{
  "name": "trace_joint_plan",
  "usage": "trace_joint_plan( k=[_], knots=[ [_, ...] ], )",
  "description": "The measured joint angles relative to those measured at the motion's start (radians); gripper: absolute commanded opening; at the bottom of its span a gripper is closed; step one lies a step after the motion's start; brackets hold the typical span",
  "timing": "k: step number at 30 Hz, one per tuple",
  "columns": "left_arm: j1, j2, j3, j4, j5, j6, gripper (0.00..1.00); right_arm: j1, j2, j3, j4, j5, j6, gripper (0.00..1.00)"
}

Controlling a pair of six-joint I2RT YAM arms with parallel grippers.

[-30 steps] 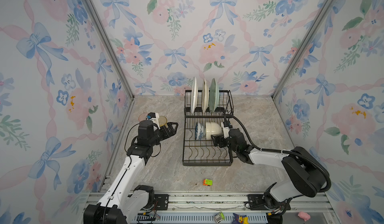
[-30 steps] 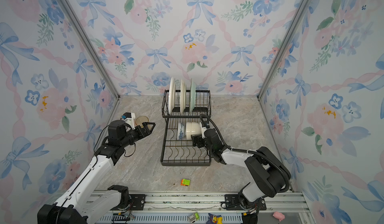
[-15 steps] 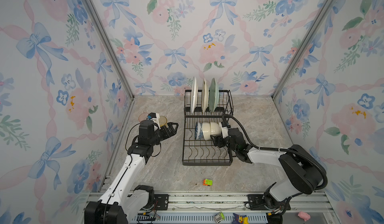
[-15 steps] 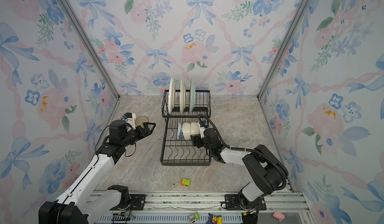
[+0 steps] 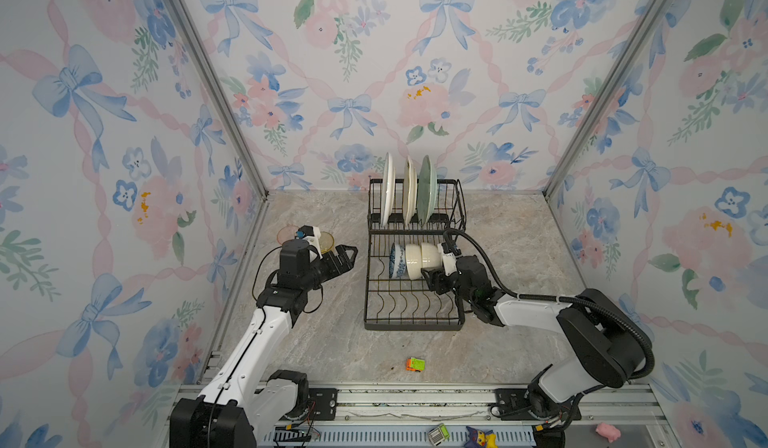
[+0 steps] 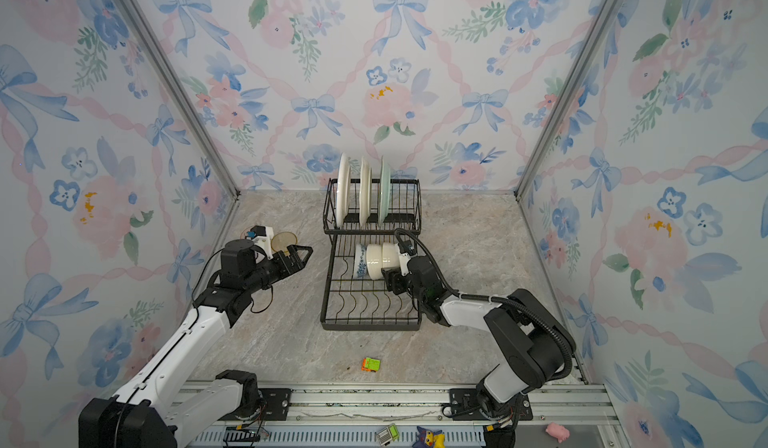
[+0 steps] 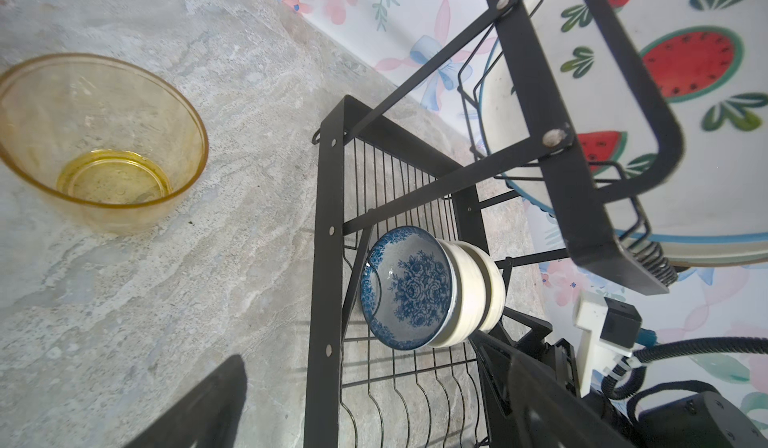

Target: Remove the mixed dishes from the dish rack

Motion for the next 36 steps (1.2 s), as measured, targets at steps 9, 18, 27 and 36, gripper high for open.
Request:
trace_joint_plan(
  k=[9, 18, 27, 36],
  knots=[
    [-0.004, 0.0, 0.0, 0.0, 0.0, 0.0, 0.98, 0.021, -0.003, 0.0, -0.008, 0.047, -0.021, 0.62],
    [-0.004, 0.0, 0.0, 0.0, 0.0, 0.0, 0.98, 0.052, -0.025, 0.0, -0.036, 0.132, -0.057, 0.62],
    [-0.004, 0.0, 0.0, 0.0, 0.0, 0.0, 0.98, 0.062, -0.068, 0.0, -0.086, 0.195, -0.074, 0.62],
    [-0.004, 0.0, 0.0, 0.0, 0.003, 0.0, 0.98, 0.053, -0.188, -0.002, -0.208, 0.179, -0.002, 0.62]
  ],
)
